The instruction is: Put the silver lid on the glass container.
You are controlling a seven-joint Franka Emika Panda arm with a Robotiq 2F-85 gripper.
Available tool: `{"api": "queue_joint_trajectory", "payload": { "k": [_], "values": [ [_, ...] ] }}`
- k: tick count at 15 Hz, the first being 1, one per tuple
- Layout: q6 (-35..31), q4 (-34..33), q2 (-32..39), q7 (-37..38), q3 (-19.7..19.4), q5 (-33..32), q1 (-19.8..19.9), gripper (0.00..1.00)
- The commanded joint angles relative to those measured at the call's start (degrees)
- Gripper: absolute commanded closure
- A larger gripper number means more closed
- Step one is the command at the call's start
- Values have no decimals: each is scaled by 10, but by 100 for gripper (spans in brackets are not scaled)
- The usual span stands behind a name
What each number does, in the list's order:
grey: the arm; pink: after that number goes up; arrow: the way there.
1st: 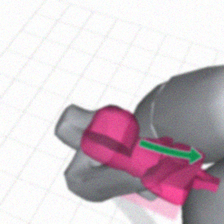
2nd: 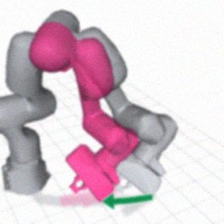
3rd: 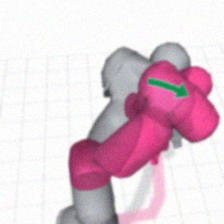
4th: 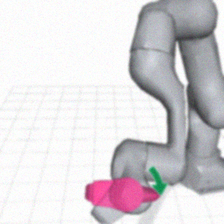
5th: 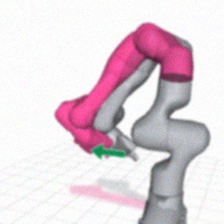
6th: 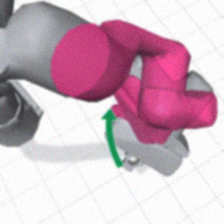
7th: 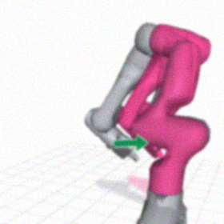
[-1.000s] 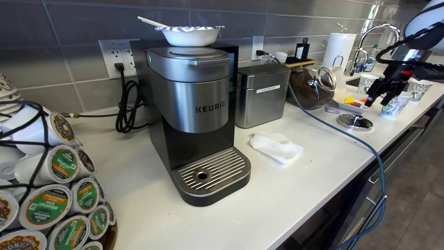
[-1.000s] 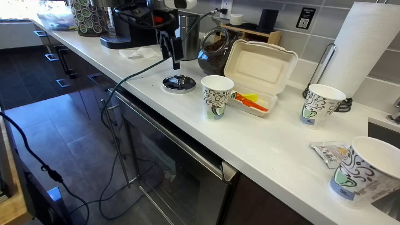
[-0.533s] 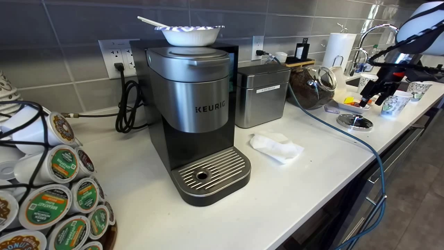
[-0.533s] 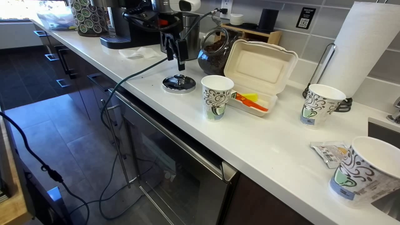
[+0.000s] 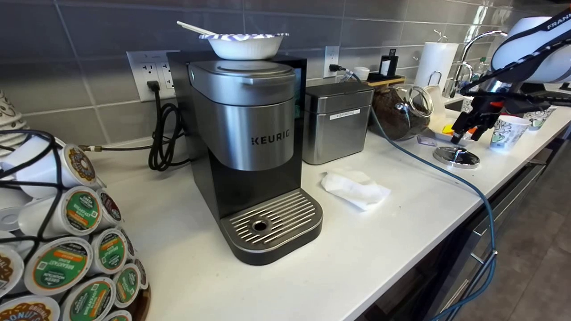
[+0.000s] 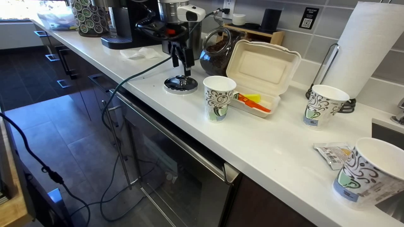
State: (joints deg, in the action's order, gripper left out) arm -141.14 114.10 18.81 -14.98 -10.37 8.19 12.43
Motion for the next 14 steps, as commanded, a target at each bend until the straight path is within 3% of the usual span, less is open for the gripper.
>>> {"api": "queue_joint_trajectory", "payload": {
  "k": [1, 4, 7, 9, 10, 14],
  "values": [
    [12, -28, 31, -7, 21, 13, 23, 1],
    [14, -37, 44, -9, 29, 15, 33, 12],
    [21, -44, 53, -6, 34, 12, 38, 14],
    [25, -48, 56, -5, 36, 10, 39, 22],
    [28, -50, 57, -6, 37, 10, 40, 39],
    [38, -58, 61, -5, 39, 8, 41, 75]
  ]
}}
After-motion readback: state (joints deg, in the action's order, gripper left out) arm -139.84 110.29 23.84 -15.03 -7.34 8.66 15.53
